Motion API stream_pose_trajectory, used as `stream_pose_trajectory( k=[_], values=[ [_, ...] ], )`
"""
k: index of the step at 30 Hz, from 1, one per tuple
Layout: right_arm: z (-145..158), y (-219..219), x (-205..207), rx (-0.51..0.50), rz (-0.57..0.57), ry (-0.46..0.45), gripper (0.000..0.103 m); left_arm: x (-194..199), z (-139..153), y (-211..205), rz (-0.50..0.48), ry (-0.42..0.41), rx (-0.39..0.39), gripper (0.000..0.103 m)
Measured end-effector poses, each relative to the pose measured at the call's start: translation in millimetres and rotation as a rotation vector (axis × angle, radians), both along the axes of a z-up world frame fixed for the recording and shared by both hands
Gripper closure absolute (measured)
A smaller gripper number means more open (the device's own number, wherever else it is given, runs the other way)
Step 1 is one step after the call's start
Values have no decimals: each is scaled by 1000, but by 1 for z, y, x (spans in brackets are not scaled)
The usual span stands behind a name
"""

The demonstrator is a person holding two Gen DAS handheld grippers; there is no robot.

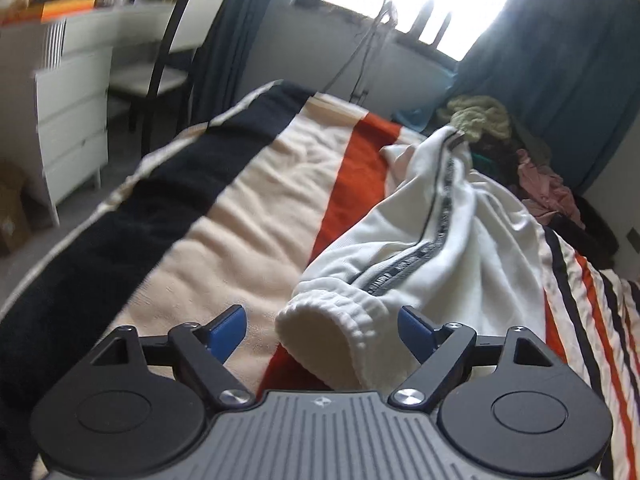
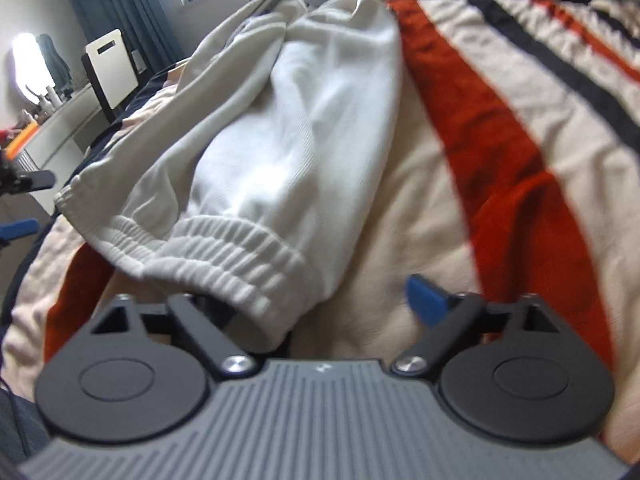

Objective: Fold clothes

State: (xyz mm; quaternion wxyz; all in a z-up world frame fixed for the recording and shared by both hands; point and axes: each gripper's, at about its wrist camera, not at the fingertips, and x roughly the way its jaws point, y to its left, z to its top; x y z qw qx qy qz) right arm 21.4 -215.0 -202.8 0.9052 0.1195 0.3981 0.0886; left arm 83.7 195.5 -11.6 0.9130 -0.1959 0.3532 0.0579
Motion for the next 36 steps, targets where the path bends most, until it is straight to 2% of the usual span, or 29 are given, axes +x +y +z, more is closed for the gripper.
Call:
stream_pose_trajectory(
  k=[4,9,11,14,17,19,22,24,26,28,31,32,34,36],
  values=[
    [0,17,-7,-78,7,-76,11,17,-6,1,-1,-3,-6,19],
    [21,32,-27,-93,72,-290,13,22,-12,-4,-35,-4,11,19],
    [27,35,-32,-95,100,-328,13,21,-12,-5,-46,-12,13,19],
    [39,29,-34,1,120,-328,13,23,-13,-5,-54,-11,13,19],
    [54,20,-38,95,133,-330,13,26,-17,-10,-85,1,52,19],
    [59,12,-39,141,99,-336,13,30,-21,-14,-92,13,89,19],
    [48,-8,-26,224,-12,-240,13,37,-27,-16,-96,37,126,17],
    [28,-27,-10,331,-87,-101,13,42,-31,-19,-102,45,164,15],
    [1,-50,1,506,-169,51,11,46,-34,-22,-111,46,195,15],
    [-14,-61,3,636,-223,89,11,50,-37,-23,-116,47,203,28],
    [-33,-76,6,819,-294,142,10,55,-40,-22,-103,56,194,38],
    [-34,-73,8,823,-274,145,10,56,-40,-21,-95,49,194,41],
    [-35,-65,13,824,-224,160,10,54,-37,-15,-69,14,167,59],
    [-37,-61,17,850,-199,174,10,56,-28,-2,-40,-26,126,69]
  ],
)
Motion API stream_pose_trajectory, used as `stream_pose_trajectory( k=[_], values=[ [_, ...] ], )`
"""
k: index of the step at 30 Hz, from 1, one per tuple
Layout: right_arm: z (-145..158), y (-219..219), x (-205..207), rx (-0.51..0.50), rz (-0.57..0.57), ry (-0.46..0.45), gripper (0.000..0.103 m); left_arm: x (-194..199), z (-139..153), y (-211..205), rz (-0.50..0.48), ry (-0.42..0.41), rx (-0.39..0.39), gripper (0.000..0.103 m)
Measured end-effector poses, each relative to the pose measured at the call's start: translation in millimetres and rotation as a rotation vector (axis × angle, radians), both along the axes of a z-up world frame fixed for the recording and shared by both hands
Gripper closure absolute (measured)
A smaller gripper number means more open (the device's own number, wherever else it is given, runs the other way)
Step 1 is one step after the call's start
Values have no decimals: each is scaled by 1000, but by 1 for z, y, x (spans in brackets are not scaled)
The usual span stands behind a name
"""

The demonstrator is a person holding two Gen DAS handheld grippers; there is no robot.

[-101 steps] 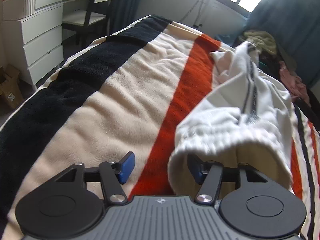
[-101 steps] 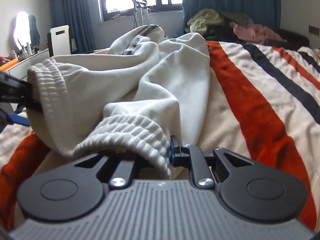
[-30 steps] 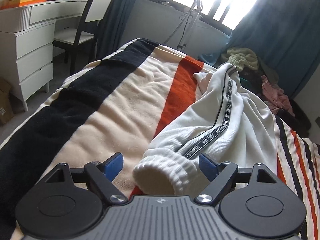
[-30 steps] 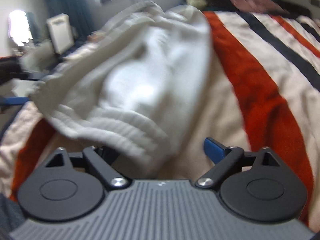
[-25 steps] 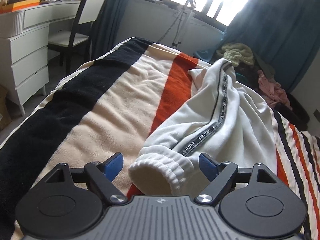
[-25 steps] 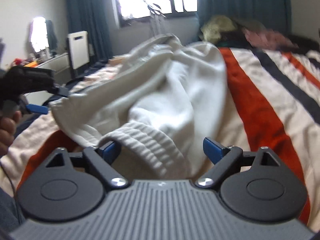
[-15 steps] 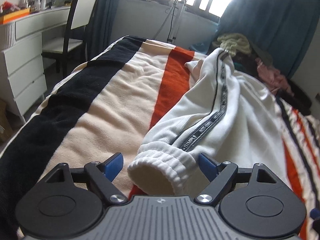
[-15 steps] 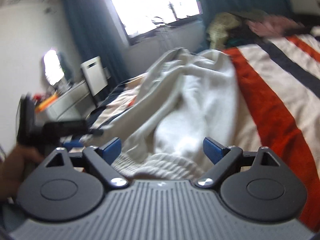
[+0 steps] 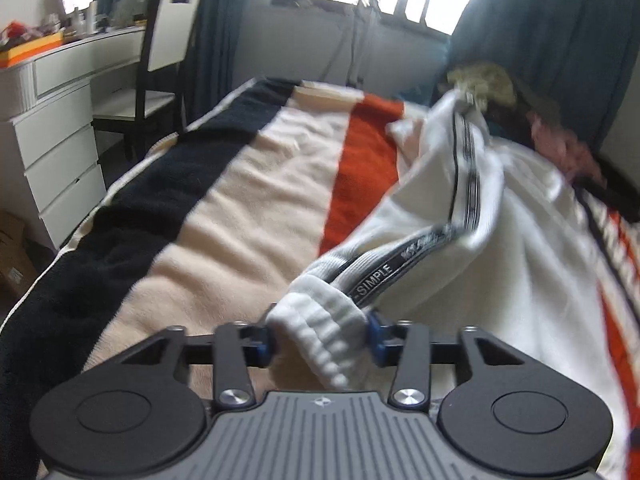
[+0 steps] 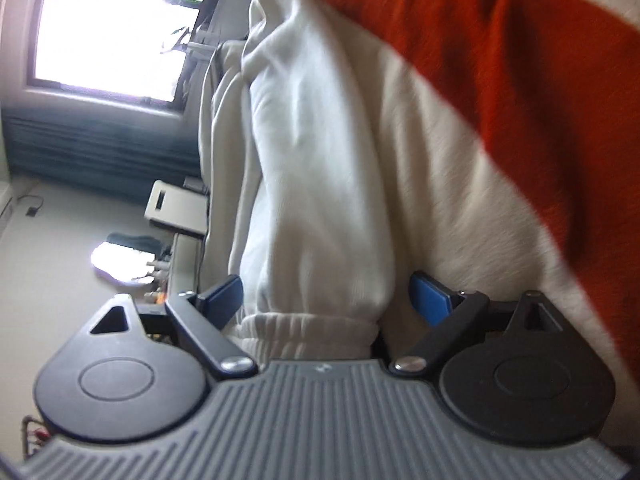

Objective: Fold clothes

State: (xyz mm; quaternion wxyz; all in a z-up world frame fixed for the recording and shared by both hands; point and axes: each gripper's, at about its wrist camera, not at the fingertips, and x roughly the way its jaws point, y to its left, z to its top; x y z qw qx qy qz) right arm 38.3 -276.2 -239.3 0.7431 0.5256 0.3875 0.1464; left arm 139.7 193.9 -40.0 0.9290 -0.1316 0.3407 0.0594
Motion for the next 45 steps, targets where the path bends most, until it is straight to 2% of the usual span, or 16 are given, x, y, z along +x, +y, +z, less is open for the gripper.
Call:
stream_pose_trajectory(
  k=[4,6,9,11,13,14,20,23,25,31,36,38,39,41,42,45],
  values=[
    [-9,8,6,108,1,0,10,21,20,38,61,-47,-60,76],
    [-14,18,10,205,10,32,20,31,30,57,91,-70,-90,78],
    [-17,41,20,258,56,98,44,46,45,86,137,-105,-135,80],
    [-11,69,30,229,99,89,71,57,55,105,168,-129,-165,81],
    [-4,100,41,197,134,63,78,67,65,124,198,-152,-195,81],
    [1,119,49,185,155,43,87,72,70,133,213,-164,-209,81],
    [26,245,101,164,246,-98,94,153,110,213,262,-166,-59,81],
    [37,308,129,127,309,-193,94,201,114,247,277,-154,58,81],
    [39,347,149,114,358,-223,94,234,103,267,294,-117,87,81],
    [15,410,189,65,438,-112,94,304,54,303,328,-1,72,81],
    [27,423,209,27,545,-92,87,304,48,298,307,40,82,74],
    [37,423,210,-14,593,-87,73,292,49,297,320,38,55,66],
    [37,422,211,-32,602,-85,68,284,52,294,323,36,55,56],
    [38,420,200,-30,618,-126,22,266,58,288,327,32,67,39],
    [44,420,194,-32,635,-171,12,257,61,285,329,30,74,28],
    [68,420,170,-159,672,-275,9,227,76,272,309,4,95,22]
  ],
)
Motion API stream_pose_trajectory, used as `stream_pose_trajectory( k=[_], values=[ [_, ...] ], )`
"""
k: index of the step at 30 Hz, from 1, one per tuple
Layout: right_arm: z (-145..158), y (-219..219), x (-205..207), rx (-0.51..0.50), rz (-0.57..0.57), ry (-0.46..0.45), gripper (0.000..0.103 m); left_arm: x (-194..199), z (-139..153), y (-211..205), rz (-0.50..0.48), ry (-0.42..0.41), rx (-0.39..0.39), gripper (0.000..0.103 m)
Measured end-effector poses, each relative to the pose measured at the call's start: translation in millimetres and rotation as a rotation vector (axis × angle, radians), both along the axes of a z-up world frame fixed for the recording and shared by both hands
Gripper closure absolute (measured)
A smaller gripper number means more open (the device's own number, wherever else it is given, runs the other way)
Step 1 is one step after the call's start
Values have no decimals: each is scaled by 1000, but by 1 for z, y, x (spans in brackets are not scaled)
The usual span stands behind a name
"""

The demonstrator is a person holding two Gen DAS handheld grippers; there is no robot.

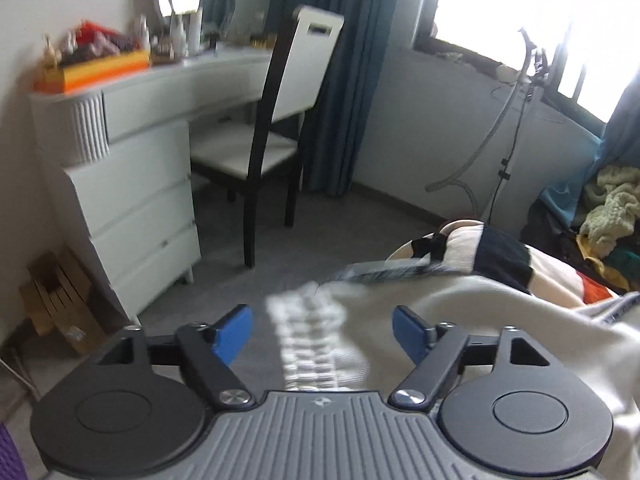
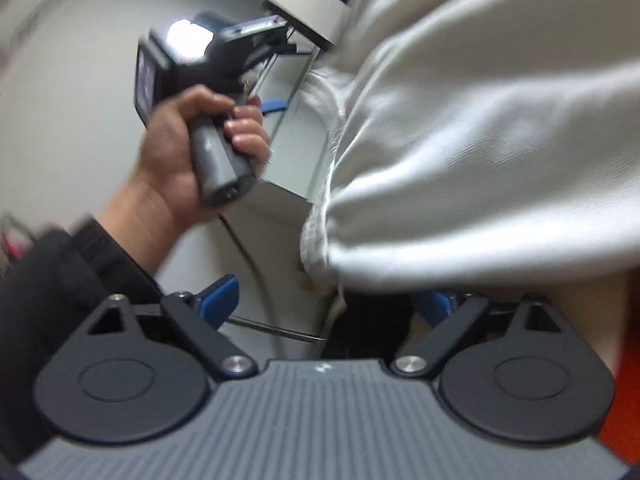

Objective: Fold clothes

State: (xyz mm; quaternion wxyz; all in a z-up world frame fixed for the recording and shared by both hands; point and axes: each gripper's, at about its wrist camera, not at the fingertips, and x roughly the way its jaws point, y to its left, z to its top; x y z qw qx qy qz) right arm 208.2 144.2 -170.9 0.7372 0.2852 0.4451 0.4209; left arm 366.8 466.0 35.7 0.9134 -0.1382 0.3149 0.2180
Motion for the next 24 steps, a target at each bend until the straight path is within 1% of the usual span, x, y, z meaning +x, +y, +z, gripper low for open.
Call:
stream_pose_trajectory(
  k=[3,4,8,10,11,12,15,18,24],
  values=[
    [27,-20,-29,-57,-43,-143,9,-38,19,-25,-41,-36,17,19],
    [31,-37,-44,-63,-64,-181,9,-50,25,-35,-55,-49,22,17],
    [65,-83,-77,-105,-158,-308,9,-101,51,-81,-124,-91,58,17],
    [79,-115,-92,-130,-208,-384,9,-123,61,-110,-168,-108,76,17],
    [78,-143,-103,-141,-236,-423,9,-134,66,-126,-196,-117,84,17],
    [86,-162,-111,-159,-272,-456,9,-144,71,-142,-224,-126,93,17],
    [100,-202,-127,-233,-385,-548,9,-175,81,-191,-304,-157,117,17],
    [110,-239,-139,-283,-479,-602,9,-199,85,-238,-384,-188,111,16],
    [116,-305,-156,-349,-598,-654,9,-228,77,-308,-463,-212,62,15]
  ],
)
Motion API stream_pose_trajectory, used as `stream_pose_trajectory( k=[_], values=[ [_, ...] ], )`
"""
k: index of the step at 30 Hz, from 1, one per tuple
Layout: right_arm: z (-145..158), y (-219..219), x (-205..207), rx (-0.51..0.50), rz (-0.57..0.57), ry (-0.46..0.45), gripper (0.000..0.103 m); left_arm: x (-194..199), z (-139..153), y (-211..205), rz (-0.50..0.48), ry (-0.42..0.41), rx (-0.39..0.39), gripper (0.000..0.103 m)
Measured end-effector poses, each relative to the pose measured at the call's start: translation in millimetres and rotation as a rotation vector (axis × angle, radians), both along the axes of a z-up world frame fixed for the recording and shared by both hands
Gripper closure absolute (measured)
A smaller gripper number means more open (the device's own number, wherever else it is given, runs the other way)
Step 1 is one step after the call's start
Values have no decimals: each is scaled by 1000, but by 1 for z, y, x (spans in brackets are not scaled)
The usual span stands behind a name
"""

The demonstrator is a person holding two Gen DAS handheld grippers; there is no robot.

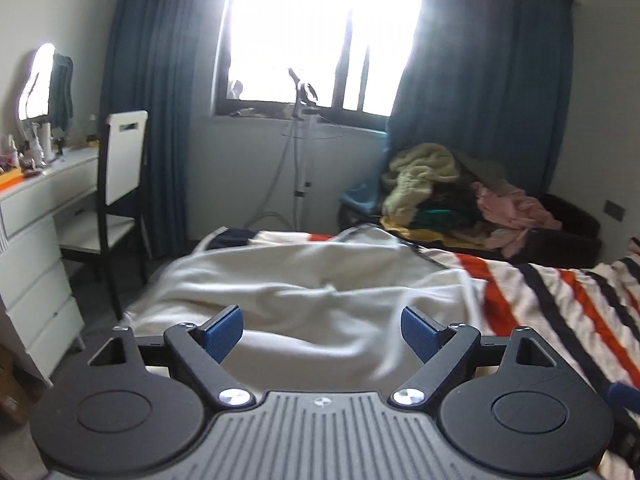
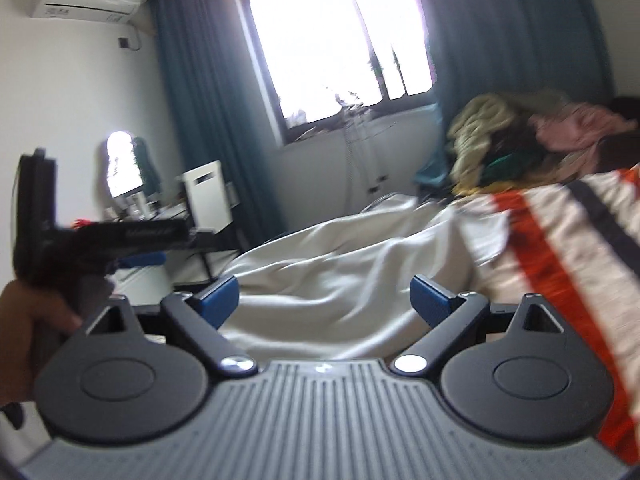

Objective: Fold clothes

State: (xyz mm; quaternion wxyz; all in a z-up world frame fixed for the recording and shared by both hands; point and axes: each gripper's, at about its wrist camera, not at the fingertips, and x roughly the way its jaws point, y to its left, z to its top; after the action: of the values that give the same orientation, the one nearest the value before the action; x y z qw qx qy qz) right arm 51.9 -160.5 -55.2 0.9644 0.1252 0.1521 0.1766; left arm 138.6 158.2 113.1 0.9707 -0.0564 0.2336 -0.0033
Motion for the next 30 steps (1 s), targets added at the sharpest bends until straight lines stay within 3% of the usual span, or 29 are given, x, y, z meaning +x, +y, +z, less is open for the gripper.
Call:
stream_pose_trajectory(
  k=[6,10,21,30],
  values=[
    [0,-64,-15,-50,-126,-52,9,-7,-23,-35,-18,37,-4,15],
    [-12,-82,-13,-175,-233,-82,9,6,-41,-47,-21,66,13,15],
    [-35,-113,6,-90,-240,-11,9,89,-104,-114,-77,148,78,15],
    [-59,-140,38,-59,-329,108,9,181,-153,-193,-122,129,174,15]
  ],
)
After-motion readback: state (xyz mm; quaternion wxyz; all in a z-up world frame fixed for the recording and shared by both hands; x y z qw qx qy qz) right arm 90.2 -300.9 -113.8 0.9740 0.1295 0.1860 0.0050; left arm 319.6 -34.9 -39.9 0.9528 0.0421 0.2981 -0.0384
